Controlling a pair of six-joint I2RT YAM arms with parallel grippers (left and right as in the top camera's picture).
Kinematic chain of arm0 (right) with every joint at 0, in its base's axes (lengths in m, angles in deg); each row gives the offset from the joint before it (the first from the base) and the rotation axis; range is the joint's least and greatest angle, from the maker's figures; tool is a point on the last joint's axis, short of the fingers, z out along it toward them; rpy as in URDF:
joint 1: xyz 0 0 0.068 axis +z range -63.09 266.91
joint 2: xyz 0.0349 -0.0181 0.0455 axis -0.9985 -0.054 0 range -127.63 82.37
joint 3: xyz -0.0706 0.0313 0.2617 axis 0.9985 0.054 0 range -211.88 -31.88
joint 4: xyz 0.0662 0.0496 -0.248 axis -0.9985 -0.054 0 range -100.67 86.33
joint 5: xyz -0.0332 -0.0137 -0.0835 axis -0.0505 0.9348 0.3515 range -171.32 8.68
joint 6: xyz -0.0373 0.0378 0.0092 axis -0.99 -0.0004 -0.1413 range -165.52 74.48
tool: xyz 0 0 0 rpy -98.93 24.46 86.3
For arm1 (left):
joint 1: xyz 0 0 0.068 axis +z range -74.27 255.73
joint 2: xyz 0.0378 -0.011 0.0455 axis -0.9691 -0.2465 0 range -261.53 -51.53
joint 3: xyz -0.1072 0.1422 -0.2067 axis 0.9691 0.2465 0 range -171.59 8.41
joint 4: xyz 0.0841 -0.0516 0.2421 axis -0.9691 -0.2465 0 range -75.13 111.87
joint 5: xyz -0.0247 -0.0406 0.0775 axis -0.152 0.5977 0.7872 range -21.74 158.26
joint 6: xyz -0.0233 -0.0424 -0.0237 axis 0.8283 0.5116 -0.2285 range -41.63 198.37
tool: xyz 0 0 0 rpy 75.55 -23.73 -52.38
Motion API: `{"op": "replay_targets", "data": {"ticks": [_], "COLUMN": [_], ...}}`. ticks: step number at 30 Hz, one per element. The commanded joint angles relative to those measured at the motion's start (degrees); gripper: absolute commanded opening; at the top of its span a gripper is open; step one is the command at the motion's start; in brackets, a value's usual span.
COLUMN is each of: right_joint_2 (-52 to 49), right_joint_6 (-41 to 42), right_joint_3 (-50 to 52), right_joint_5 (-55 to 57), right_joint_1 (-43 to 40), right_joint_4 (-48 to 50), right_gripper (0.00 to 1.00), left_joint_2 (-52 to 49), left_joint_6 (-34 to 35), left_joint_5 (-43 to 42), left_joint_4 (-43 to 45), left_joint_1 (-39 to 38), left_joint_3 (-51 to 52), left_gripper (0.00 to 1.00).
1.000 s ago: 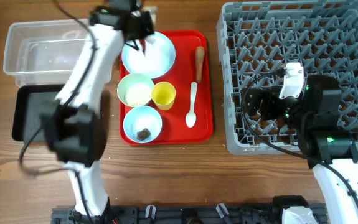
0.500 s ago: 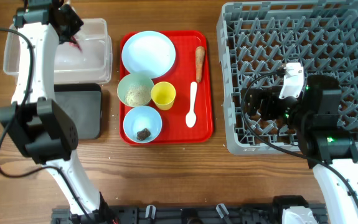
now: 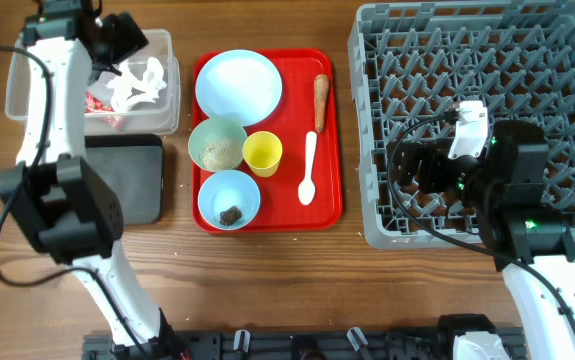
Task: Sort waste into correct bins and load items into the dishwasher rack
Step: 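Grasp the yellow cup with the left gripper and lift it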
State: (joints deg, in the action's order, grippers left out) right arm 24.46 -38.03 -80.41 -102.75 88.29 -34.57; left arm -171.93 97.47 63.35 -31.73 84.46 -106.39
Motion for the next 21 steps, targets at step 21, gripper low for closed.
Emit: {"op": "replay_targets", "data": {"ticks": [21], "right_joint_2": [-0.4], "right_joint_6": [0.6], "right_joint_3": [-1.0], "right_joint_5": [-1.2], "right_joint_1": [0.0], "right_joint_4": [-0.3], "right_gripper": [1.00], "left_joint_2": [7.9], "left_joint_6": [-12.3], "left_joint_5": [-9.4], "left_joint_4": [-22.3], "left_joint_1": [-24.0], "left_joint_3": [13.7], "left_gripper": [0.80]}}
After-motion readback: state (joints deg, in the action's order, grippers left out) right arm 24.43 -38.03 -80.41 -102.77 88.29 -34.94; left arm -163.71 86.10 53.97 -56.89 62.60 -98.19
